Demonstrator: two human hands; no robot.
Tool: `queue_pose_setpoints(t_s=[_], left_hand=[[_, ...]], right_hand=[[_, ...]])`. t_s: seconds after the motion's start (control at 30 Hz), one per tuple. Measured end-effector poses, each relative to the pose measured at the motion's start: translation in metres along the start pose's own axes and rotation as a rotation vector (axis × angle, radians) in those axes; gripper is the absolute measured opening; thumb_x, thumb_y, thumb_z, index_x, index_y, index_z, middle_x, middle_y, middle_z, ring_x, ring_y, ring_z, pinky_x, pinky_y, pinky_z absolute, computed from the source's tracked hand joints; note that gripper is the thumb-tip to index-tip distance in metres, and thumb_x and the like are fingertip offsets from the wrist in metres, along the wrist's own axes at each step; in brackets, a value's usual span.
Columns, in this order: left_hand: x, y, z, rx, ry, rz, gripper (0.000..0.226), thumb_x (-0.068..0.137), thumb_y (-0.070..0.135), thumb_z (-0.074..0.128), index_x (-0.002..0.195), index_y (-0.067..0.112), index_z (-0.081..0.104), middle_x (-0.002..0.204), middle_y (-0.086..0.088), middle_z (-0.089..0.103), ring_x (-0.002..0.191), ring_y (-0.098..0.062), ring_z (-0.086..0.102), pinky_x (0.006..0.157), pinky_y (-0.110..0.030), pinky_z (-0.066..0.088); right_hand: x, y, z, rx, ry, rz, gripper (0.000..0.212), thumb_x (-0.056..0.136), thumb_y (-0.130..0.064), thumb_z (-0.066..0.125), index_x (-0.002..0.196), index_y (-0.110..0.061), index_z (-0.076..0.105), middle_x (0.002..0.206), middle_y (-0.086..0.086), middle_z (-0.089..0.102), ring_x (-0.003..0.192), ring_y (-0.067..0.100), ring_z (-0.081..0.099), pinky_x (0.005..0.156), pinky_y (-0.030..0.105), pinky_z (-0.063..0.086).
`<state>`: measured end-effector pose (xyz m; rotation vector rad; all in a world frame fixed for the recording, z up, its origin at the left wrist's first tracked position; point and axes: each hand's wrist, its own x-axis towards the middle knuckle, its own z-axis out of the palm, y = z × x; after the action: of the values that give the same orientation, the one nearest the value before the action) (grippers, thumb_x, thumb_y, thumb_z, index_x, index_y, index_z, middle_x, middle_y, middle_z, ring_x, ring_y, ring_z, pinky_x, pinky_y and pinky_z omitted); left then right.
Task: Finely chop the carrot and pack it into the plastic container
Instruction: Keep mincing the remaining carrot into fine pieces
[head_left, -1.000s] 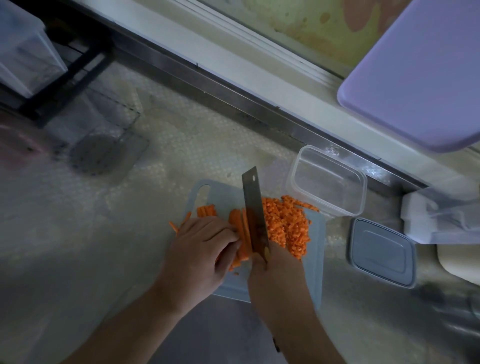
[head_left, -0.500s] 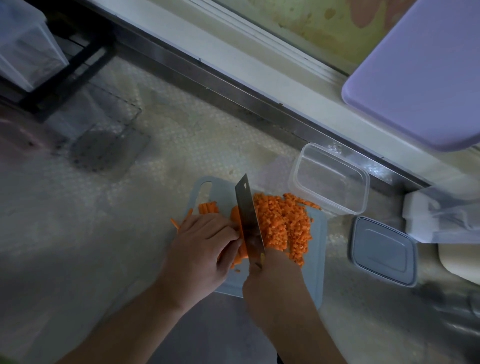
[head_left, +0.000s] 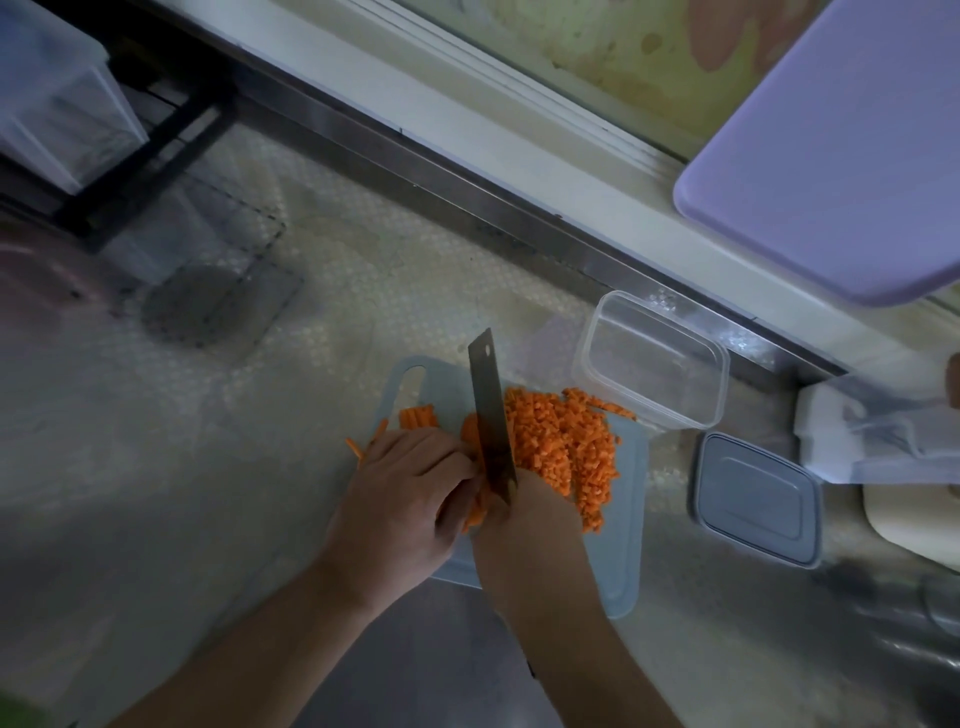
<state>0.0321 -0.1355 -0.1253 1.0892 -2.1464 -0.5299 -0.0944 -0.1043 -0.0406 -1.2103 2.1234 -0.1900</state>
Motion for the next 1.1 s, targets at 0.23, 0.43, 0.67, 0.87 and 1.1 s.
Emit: queue_pose_setpoints(t_s=[0.23,0.43,0.67,0.87,1.1], left_hand=[[-0.002,-0.003,0.002,-0.013,0.003,-0.008,0.008,0.098,0.023,0.072,0.093,0.017,0.073,0.104,0.008,0.069,0.099,-0.018,0.066,0.096,-0.039,0.047],[-0.002,-0.002,0.002,-0.013,-0.009,-0.019,0.006,0.098,0.023,0.073,0.095,0.017,0.072,0.104,0.008,0.068,0.099,-0.018,0.065,0.097,-0.039,0.047],[-0.002,-0.002,0.001,-0.019,-0.016,-0.020,0.003,0.098,0.016,0.072,0.095,0.016,0.071,0.102,0.007,0.066,0.097,-0.019,0.063,0.094,-0.038,0.046],[-0.001,-0.002,0.001,-0.012,-0.013,-0.028,0.008,0.099,0.019,0.070,0.093,0.016,0.069,0.099,0.005,0.065,0.094,-0.019,0.062,0.091,-0.038,0.047],[-0.001,-0.001,-0.002,0.004,-0.015,-0.012,0.006,0.097,0.018,0.073,0.092,0.016,0.070,0.099,0.006,0.065,0.094,-0.017,0.062,0.090,-0.039,0.048]], right_hand=[[-0.010,0.014,-0.014,0.027,-0.033,0.053,0.013,0.102,-0.024,0.051,0.090,-0.028,0.055,0.080,-0.009,0.057,0.070,0.006,0.054,0.052,0.017,0.034],[-0.010,0.011,-0.017,-0.023,-0.065,0.098,0.015,0.102,-0.027,0.050,0.086,-0.028,0.051,0.083,-0.005,0.058,0.072,0.009,0.055,0.053,0.021,0.038],[-0.010,0.011,-0.016,-0.021,-0.082,0.120,0.018,0.102,-0.027,0.050,0.084,-0.030,0.045,0.087,-0.006,0.056,0.076,0.009,0.054,0.057,0.021,0.041],[-0.011,0.010,-0.014,-0.036,-0.088,0.125,0.010,0.102,-0.030,0.050,0.094,-0.030,0.044,0.092,-0.005,0.056,0.081,0.012,0.057,0.070,0.030,0.049],[-0.011,0.005,-0.012,-0.046,-0.079,0.174,0.012,0.102,-0.031,0.049,0.093,-0.029,0.042,0.091,-0.003,0.055,0.081,0.015,0.059,0.071,0.033,0.054]])
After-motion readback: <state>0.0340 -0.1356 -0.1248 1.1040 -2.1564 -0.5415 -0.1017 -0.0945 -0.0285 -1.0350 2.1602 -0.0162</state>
